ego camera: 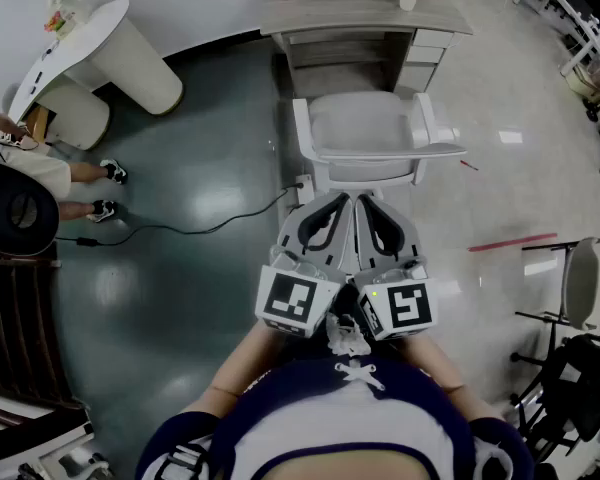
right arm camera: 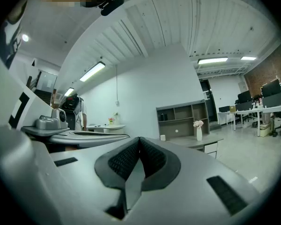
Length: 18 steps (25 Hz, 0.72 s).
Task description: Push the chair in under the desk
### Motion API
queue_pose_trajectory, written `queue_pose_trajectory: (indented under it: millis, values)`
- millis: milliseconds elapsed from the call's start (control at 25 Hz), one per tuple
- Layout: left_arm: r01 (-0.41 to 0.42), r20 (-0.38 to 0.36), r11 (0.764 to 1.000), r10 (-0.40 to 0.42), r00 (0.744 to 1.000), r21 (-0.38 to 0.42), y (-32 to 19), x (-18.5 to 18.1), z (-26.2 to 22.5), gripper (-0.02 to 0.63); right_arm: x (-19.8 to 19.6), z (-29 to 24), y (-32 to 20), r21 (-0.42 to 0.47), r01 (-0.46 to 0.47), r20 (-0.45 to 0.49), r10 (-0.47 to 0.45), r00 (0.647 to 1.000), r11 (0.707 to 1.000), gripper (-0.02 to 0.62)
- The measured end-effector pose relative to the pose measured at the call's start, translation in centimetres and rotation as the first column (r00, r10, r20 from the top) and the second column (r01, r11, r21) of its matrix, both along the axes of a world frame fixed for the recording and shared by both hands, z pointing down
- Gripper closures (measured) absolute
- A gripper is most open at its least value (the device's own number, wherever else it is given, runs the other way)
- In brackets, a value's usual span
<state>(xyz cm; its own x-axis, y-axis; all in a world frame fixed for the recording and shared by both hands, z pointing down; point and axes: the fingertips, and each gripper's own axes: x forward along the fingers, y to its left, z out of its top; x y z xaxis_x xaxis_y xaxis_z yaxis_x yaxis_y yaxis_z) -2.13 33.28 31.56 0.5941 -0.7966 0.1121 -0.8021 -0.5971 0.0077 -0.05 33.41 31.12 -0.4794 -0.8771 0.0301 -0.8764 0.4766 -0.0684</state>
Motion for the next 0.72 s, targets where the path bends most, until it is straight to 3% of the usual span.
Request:
queue_pose_trajectory:
  millis: [320,480,720]
  values:
    - [-0.001,-0.011,1.000,0.001,1.000,-0.023,-0.7,0.6,0.5,0.598,0.3,1.0,-0.7,-0.041,0.016,-0.010,-0.016,1.000,0.999,0.586]
    - [-0.010,0.011,1.000,0.010,1.000,0.004,-1.4,1.2,0.8,0.598,0.9,1.5,-1.3,-0.037,0.046,-0.018,-0.046,0.999,0.998,0.586]
    - [-0.011,0.088,1.000,0.013,0.996,-0.016,-2.6,1.8,2.3,0.598,1.6,1.8,-2.1,0.062,0.109,-0.182,-0.096,0.979,0.992,0.584]
